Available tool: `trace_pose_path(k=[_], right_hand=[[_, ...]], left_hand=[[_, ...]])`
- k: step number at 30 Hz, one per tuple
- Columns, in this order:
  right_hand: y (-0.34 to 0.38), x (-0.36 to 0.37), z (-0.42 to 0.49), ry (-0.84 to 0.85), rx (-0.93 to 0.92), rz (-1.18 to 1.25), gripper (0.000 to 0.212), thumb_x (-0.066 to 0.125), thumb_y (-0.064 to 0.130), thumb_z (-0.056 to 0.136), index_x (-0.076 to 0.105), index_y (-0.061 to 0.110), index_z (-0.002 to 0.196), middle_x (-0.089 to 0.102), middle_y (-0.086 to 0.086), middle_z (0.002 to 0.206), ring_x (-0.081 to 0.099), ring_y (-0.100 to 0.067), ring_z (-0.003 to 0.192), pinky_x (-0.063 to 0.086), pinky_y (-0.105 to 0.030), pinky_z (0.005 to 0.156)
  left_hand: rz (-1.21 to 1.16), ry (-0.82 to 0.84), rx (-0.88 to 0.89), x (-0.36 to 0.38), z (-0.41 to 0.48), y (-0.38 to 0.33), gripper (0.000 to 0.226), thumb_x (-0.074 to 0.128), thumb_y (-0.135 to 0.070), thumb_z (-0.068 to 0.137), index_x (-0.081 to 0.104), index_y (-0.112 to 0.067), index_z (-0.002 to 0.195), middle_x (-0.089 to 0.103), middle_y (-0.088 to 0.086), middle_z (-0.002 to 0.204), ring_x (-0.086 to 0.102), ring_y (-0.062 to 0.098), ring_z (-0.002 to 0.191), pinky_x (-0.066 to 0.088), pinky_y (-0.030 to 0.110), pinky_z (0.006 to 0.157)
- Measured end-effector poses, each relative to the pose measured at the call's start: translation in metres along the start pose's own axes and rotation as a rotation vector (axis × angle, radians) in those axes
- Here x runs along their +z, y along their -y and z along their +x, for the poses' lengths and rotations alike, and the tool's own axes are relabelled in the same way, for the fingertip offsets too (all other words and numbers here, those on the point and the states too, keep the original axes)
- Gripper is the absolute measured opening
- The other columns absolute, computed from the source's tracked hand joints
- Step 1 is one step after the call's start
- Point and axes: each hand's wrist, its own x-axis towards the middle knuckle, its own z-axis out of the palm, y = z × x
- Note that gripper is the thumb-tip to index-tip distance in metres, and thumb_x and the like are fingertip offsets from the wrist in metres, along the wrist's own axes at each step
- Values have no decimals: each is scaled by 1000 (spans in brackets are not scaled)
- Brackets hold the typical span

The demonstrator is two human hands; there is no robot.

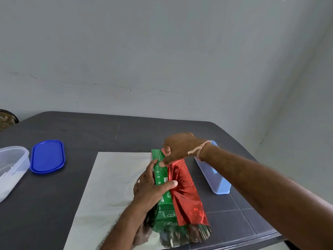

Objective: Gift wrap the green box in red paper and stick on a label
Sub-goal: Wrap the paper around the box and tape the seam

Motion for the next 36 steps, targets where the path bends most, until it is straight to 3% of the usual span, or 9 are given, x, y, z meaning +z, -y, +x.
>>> trace_pose_path(k=[3,6,10,14,17,21,28,32,36], right_hand=[[-13,5,8,-31,-25,50,43,64,58,93,69,17,105,70,3,103,63,-19,98,39,-33,77],[-15,-1,8,-43,-83,53,34,64,48,96,69,19,114,70,1,119,63,-22,111,42,-33,82],[-7,-10,8,-136,-162,-155,20,59,32,100,69,23,114,70,0,118,64,-23,109,41,-32,79],[0,-24,11,-311,-211,-146,16,52,25,102,67,25,98,68,0,106,62,-22,99,45,-33,76],[-1,-34,8,-201,-250,172,31,57,27,102,45,31,73,58,4,83,57,-26,85,44,-34,74],[-10,-15,-2,59,-250,393,7,57,21,103,63,17,101,72,-15,102,71,-30,98,58,-35,75],[-23,22,2,185,-190,406,24,61,31,102,64,11,113,70,-14,115,68,-19,94,59,-33,78],[-17,27,7,187,-190,351,24,60,42,101,63,18,107,71,-9,113,69,-20,96,59,-36,82],[-9,25,10,203,-170,252,39,57,49,101,65,14,115,71,-7,113,70,-24,102,60,-43,92]], left_hand=[[-1,2,-1,0,1,1,113,64,-87,42,15,-65,141,45,-2,155,38,28,144,24,54,122],[-9,5,-2,-1,-1,-2,115,62,-86,40,17,-63,143,47,-3,152,41,26,142,24,52,121],[-4,-7,6,-1,0,1,105,65,-89,41,12,-75,131,50,-5,150,46,26,139,29,54,119],[4,17,15,-2,-2,-2,114,63,-88,41,13,-67,141,38,-3,158,35,27,146,25,52,121],[-2,14,27,-2,-2,-3,112,62,-87,42,14,-67,141,38,-4,158,35,25,146,24,51,122],[-4,20,21,-3,-3,-5,111,65,-82,48,15,-62,145,39,-2,158,36,26,145,23,52,123],[31,10,0,-2,-3,-5,115,63,-85,47,14,-58,147,43,-2,156,41,26,142,26,53,121],[12,-4,-10,-2,-4,-6,102,79,-64,74,13,-56,151,31,3,162,29,31,149,22,53,123],[6,-3,-14,-2,-5,-6,101,79,-60,77,11,-56,152,27,3,164,24,31,151,20,55,124]])
